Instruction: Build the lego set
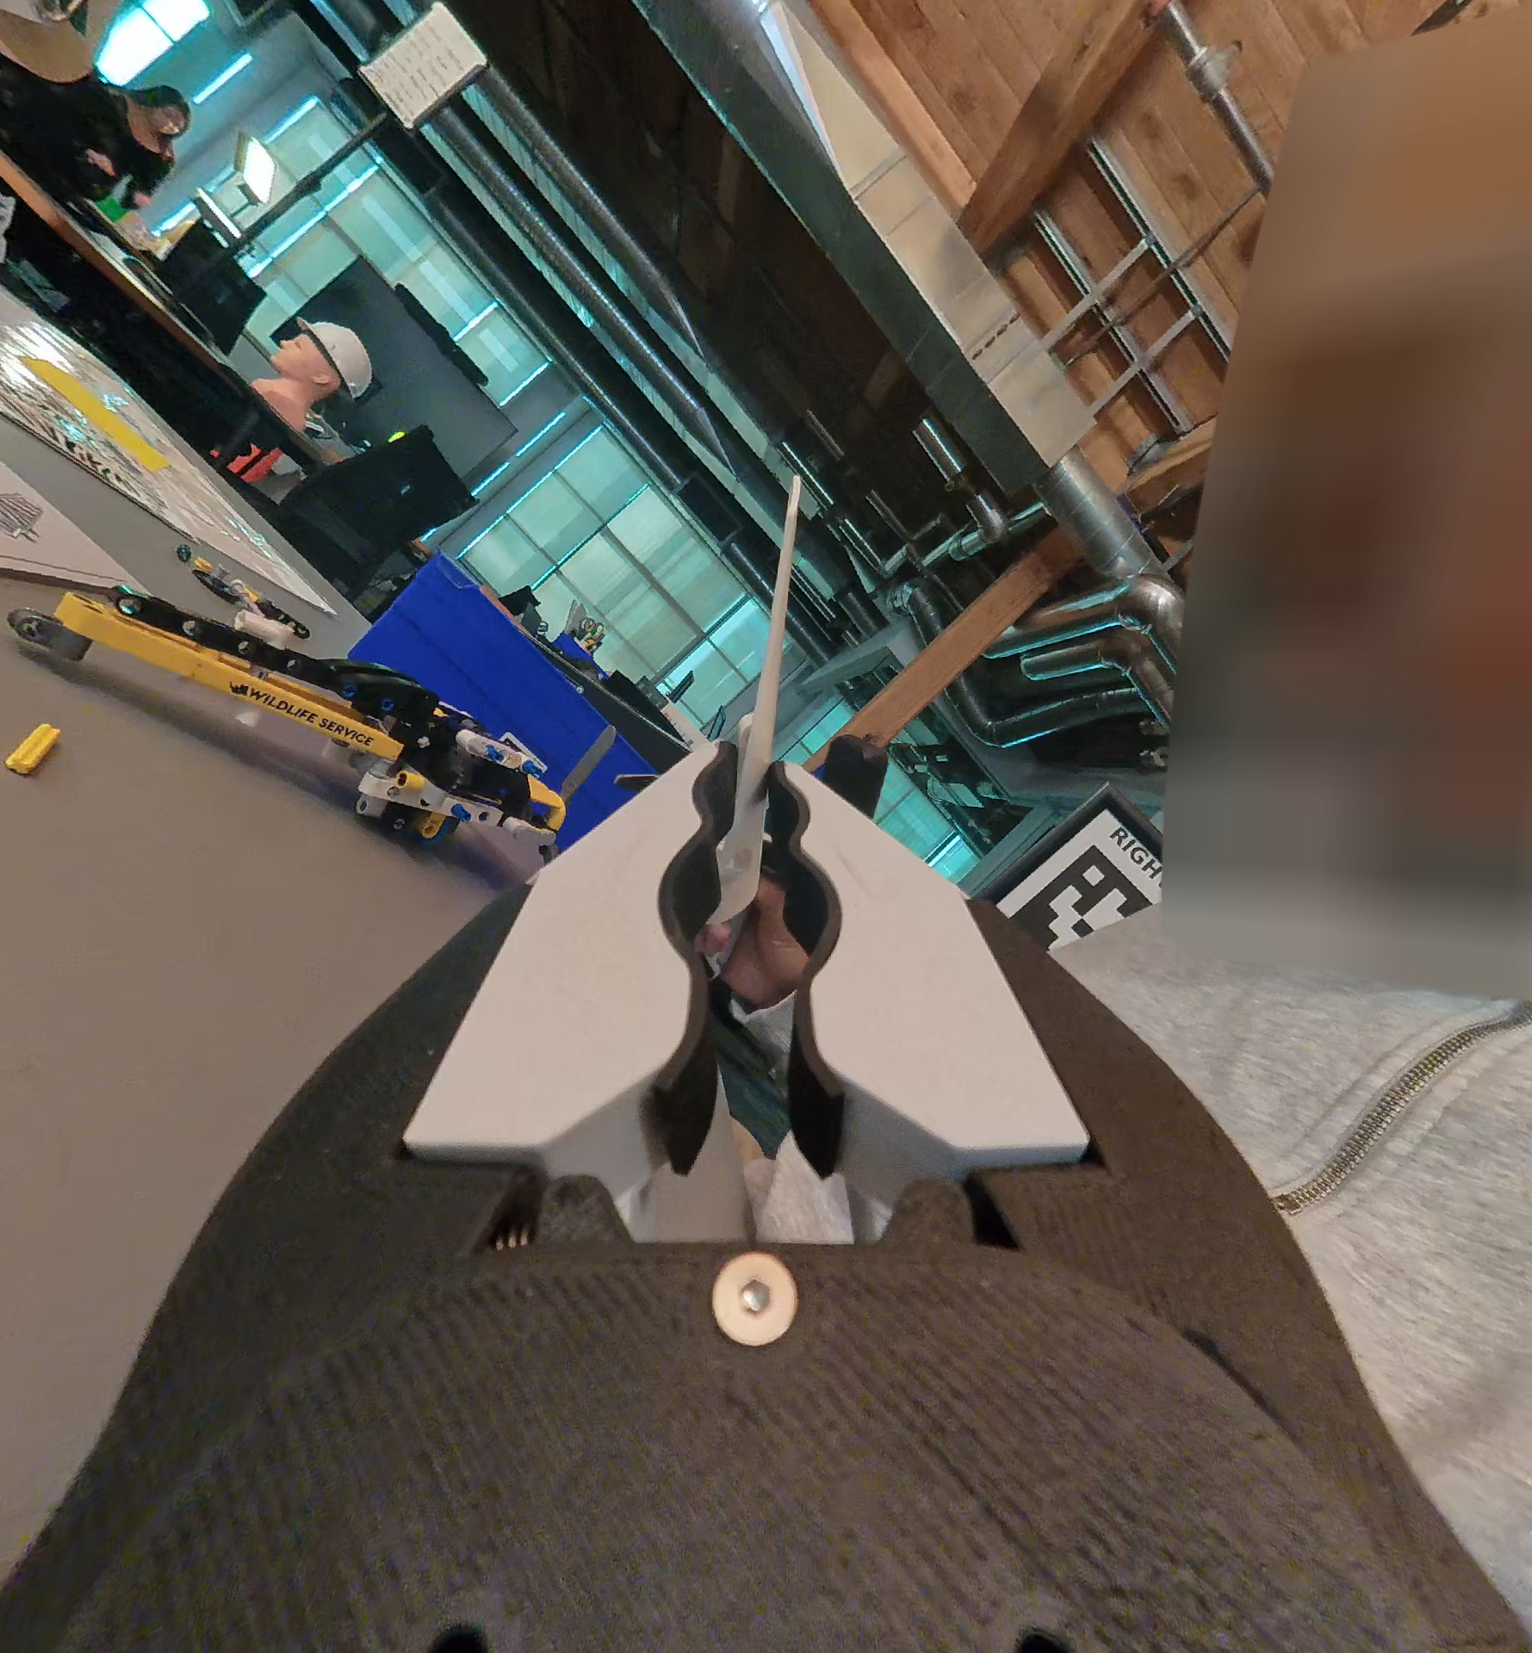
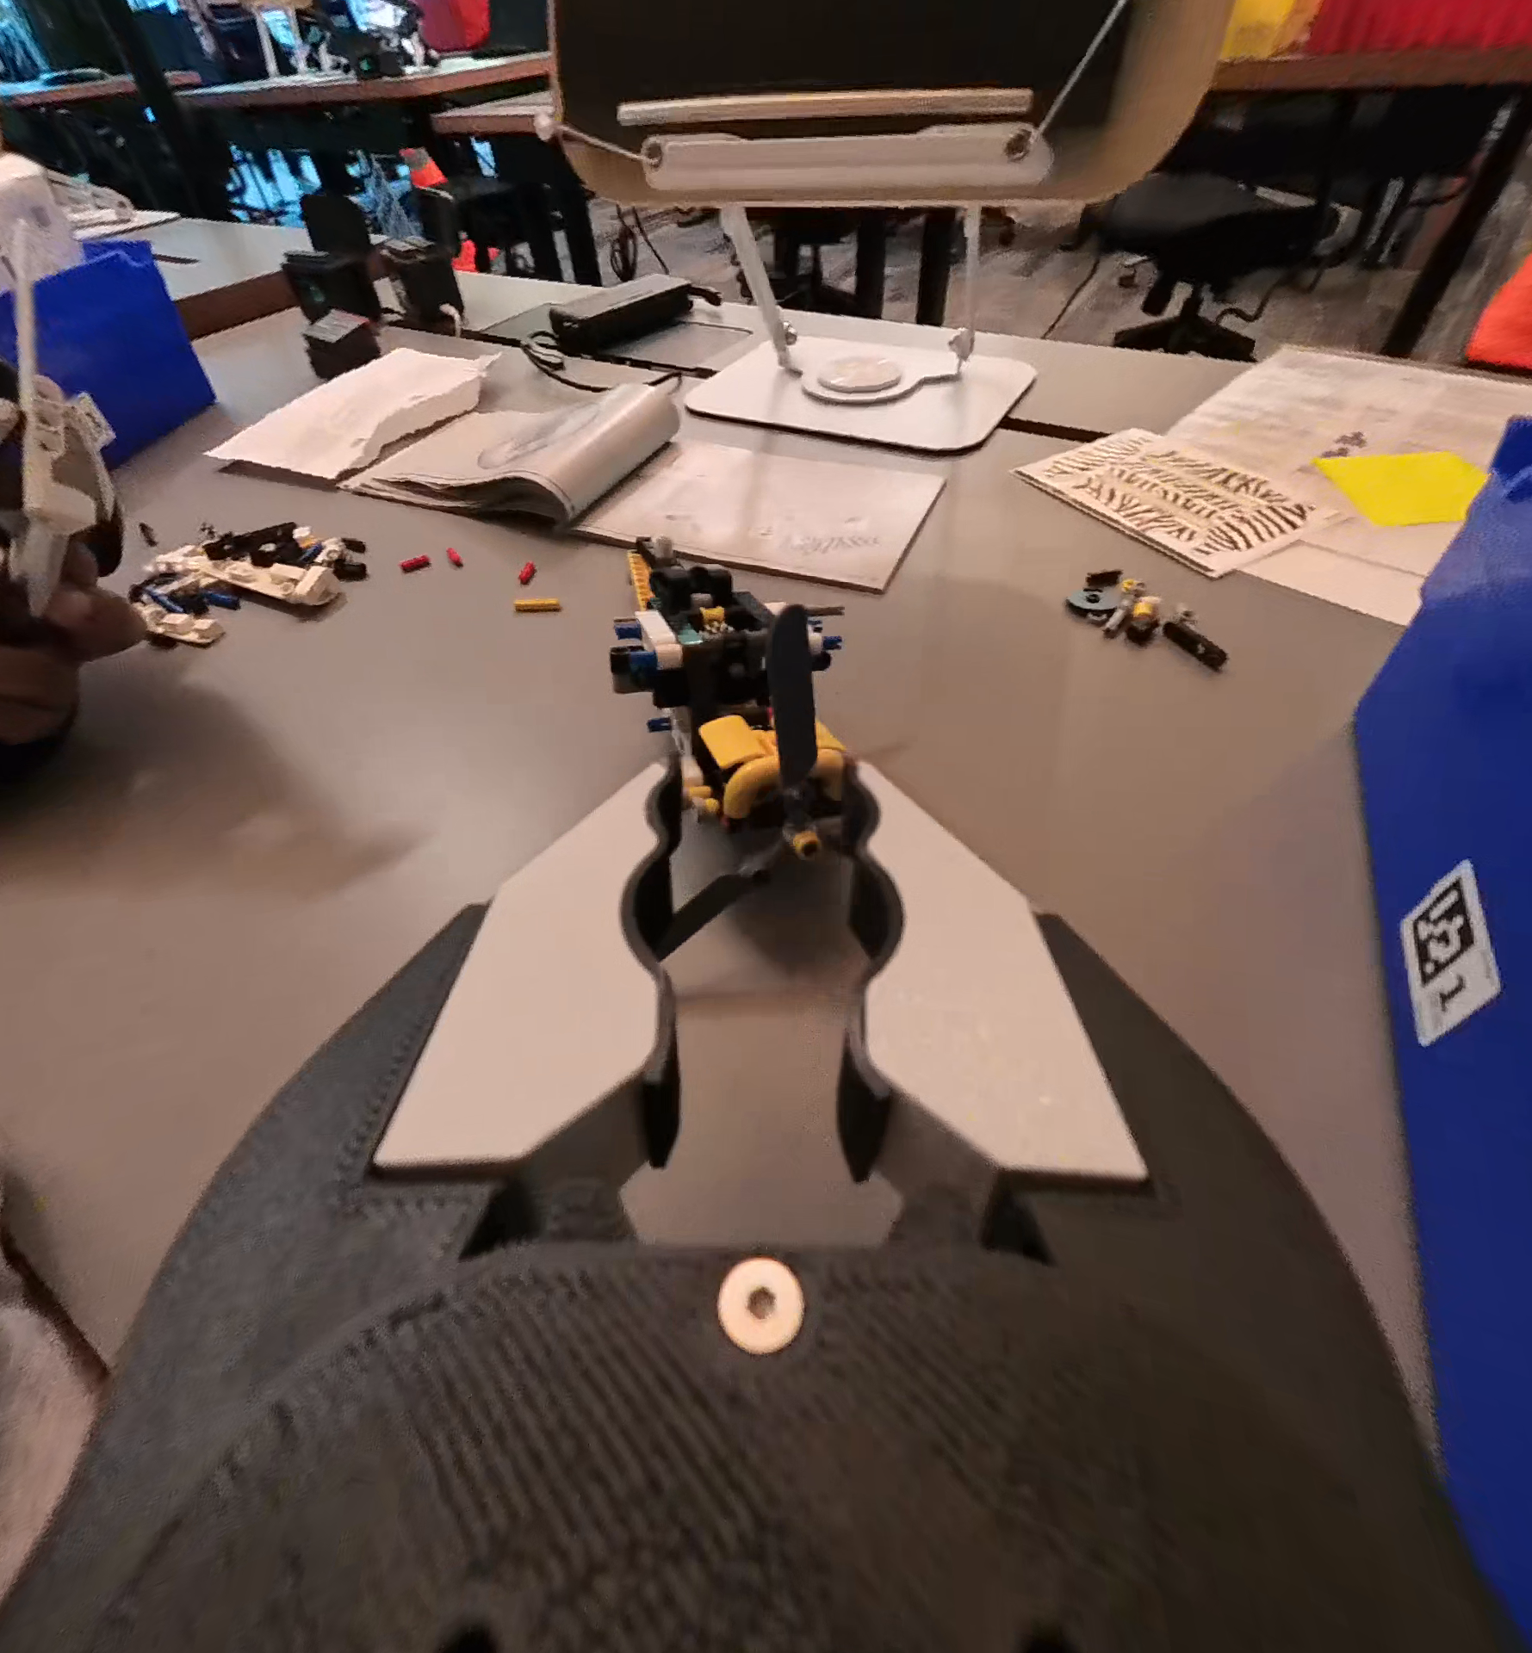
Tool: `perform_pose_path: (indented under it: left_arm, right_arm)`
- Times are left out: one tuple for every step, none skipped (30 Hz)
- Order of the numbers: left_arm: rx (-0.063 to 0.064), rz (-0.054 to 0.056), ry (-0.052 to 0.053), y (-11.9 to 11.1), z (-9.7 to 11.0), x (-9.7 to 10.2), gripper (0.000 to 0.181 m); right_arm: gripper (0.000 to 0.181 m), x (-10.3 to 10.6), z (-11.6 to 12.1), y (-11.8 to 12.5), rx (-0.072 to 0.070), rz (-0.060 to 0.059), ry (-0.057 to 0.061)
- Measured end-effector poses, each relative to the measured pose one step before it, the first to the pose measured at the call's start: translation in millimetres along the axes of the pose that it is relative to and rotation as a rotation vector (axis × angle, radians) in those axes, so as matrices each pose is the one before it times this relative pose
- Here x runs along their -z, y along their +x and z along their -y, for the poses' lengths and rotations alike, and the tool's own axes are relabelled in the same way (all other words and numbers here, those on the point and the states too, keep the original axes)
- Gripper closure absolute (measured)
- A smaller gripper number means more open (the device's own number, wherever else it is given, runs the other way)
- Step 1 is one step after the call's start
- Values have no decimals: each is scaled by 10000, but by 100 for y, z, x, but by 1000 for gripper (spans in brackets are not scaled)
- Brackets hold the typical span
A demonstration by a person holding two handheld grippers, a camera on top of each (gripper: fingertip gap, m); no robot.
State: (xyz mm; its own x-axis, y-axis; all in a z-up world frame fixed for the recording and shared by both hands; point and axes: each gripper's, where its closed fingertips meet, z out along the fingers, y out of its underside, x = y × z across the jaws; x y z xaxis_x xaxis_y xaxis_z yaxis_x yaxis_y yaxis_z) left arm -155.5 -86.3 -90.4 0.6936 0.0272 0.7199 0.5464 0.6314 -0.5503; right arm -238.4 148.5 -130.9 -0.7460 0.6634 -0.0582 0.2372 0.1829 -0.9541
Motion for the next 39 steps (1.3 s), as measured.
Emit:
perform_pose_path:
  left_arm:
    - [-1, -7, 14, 8, 22, 14, 177]
    - [1, -6, 9, 15, 14, 6, 177]
    - [4, -1, 7, -3, 10, 7, 177]
    - [17, -17, 5, 7, -10, -3, 177]
    - [32, -25, -6, 9, -15, -17, 177]
    - [22, -20, -10, 9, -21, -14, 177]
    - [6, -9, -3, 4, 0, -15, 177]
    - [10, -23, -7, 18, -17, -15, 177]
    - [11, -19, -14, 20, -21, -15, 177]
    - [-5, -1, -5, -2, -13, -4, 177]
    - [-13, 0, 7, 11, 10, 8, 177]
    - [-4, -2, 11, 7, 16, 5, 177]
    - [7, -3, 14, 2, 16, 19, 177]
    - [5, -3, 10, -6, 21, 0, 177]
    - [13, -4, -8, -5, -12, -7, 177]
    - [21, -24, -14, 0, -22, -28, 177]
    - [29, -30, -22, 21, -47, -49, 177]
    - [21, -12, -39, -17, -64, -42, 177]
    - [-5, 5, -26, -2, -39, -18, 177]
    - [-20, 2, 11, 25, 4, 1, 177]
    - [-7, -3, 27, 6, 29, 27, 177]
    - [15, -5, 22, -3, 45, 12, 177]
    - [14, -4, 13, -6, 26, 10, 177]
    - [3, 1, 2, -7, -2, 3, 177]
    - [-11, 1, -5, 12, -8, -9, 177]
    - [-15, 10, -2, -3, -15, -1, 177]
    - [-13, 3, 3, 15, -7, 7, 177]
    - [-19, 4, 16, 16, 18, 18, 177]
    - [-19, 12, 25, 6, 27, 28, 177]
    - [-3, 7, 18, -5, 22, 16, 177]
    - [7, -6, 13, 6, 25, 11, 177]
    - [11, 1, 1, -8, 1, -1, 177]
    - [9, 5, -9, -21, -19, -14, 177]
    - [0, 6, -2, -15, 2, -3, 177]
    - [1, 7, 15, -9, 17, 6, 177]
    - [-7, -2, 30, 11, 46, 28, 177]
    - [-22, 3, 25, 16, 38, 20, 177]
    - [-10, 4, 15, -6, 34, 17, 177]
    - [12, -13, -8, 12, -7, -11, 177]
  right_arm:
    - [140, -122, -173, 160, -159, -87, 36]
    - [129, -221, -199, 117, -216, -72, 30]
    - [114, -360, -319, 138, -235, -76, -50]
    - [101, -466, -439, 152, -149, -48, -175]
    - [95, -550, -447, 111, 36, 5, -271]
    - [92, -605, -333, 122, 183, 41, -304]
    - [86, -672, -216, 136, 201, 34, -333]
    - [83, -685, -93, 170, 128, -11, -338]
    - [83, -673, 158, 37, 54, -4, -225]
    - [83, -650, 370, -200, 9, 34, -52]
    - [84, -633, 398, -292, 11, -26, 24]
    - [87, -615, 102, -236, 63, -129, -92]
    - [87, -621, -362, -203, 181, -157, -309]
    - [86, -590, -694, -193, 329, -130, -470]
    - [87, -520, -814, -3, 395, -203, -495]
    - [92, -440, -752, 200, 356, -306, -409]
    - [100, -346, -557, 179, 238, -291, -263]
    - [103, -216, -303, 1, 151, -176, -152]
    - [103, -75, -66, 0, 141, -186, -57]
    - [104, 58, 115, 22, 138, -172, 57]
    - [105, 86, 148, -7, 91, -115, 92]
    - [107, 107, 106, -107, 35, -9, 72]
    - [106, 87, -3, -164, -11, 55, 20]
    - [106, 104, -63, -171, 1, 63, -6]
    - [106, 190, -139, -160, 24, 62, -32]
    - [107, 293, -219, -126, 17, 71, -59]
    - [107, 374, -297, -66, -21, 56, -67]
    - [108, 396, -366, 71, -70, 2, -62]
    - [109, 388, -352, 232, -80, -63, -25]
    - [111, 327, -321, 377, -36, -103, 1]
    - [111, 267, -321, 546, -18, -167, -42]
    - [111, 213, -275, 628, -25, -177, -60]
    - [107, 230, -78, 450, -60, -47, 23]
    - [100, 356, 139, 164, -174, 159, 93]
    - [96, 600, 407, -45, -301, 309, 153]
    - [94, 848, 884, -241, -311, 443, 365]
    - [93, 997, 1328, -275, -221, 459, 552]
    - [95, 980, 1619, 8, -94, 287, 600]
    - [98, 836, 1863, 379, 31, 97, 590]
